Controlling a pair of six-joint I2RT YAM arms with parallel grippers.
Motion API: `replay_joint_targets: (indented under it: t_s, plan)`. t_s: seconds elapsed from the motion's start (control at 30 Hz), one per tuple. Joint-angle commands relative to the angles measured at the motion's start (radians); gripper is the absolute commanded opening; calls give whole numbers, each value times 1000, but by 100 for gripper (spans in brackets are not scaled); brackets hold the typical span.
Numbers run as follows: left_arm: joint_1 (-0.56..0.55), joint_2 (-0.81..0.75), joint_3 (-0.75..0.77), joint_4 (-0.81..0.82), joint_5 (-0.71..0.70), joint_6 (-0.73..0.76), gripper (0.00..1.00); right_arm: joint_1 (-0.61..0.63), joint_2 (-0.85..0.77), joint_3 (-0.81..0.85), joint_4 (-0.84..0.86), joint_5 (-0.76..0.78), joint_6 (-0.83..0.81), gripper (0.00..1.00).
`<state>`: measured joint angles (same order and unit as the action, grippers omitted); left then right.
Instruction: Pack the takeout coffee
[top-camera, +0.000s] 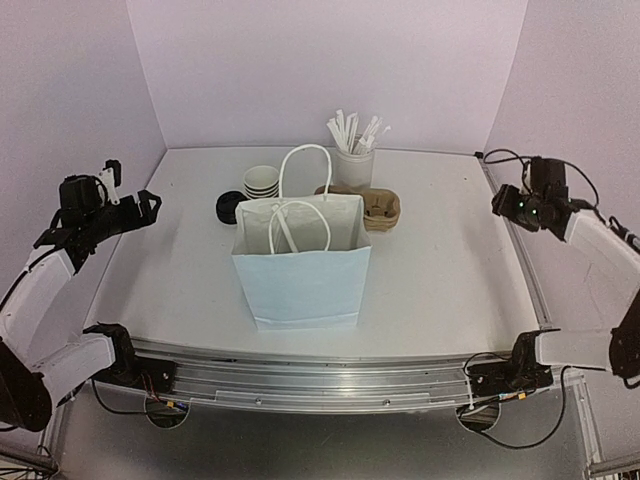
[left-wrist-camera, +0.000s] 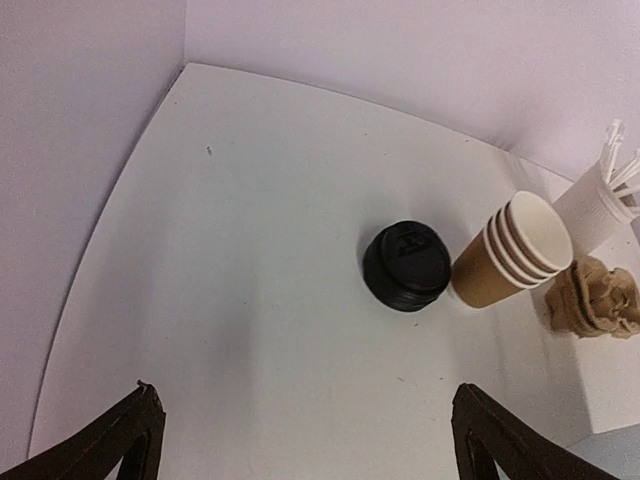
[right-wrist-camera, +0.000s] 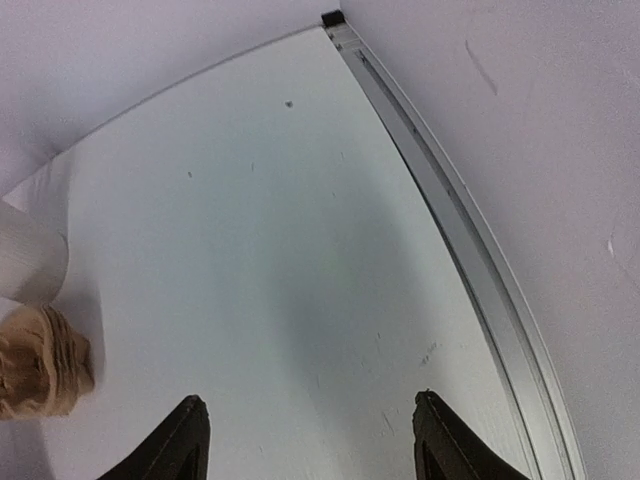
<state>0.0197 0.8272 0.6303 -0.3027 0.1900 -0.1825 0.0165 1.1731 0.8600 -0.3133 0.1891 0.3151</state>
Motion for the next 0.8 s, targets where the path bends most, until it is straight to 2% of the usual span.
replay_joint_targets:
  t_s: [0.0, 0.1, 0.2, 0.37, 0.53, 0.77]
  plan:
    - [42, -63, -108, 169, -48, 140, 100, -6, -289, -241, 286, 4, -78, 66]
    - [68, -75, -167, 209, 30, 180, 100, -7, -355, -352, 355, -26, -118, 66]
    - [99, -87, -240, 294, 79, 122, 100, -7, -404, -437, 413, -53, -128, 67]
    - [143, -91, -305, 404, -19, -59, 100, -7, -507, -553, 474, -75, -125, 67]
    - [150, -79, -307, 381, -77, -51, 99, -7, -592, -623, 510, -84, -146, 68]
    - [160, -86, -314, 336, -59, -32, 100, -7, -676, -696, 548, -127, -139, 69]
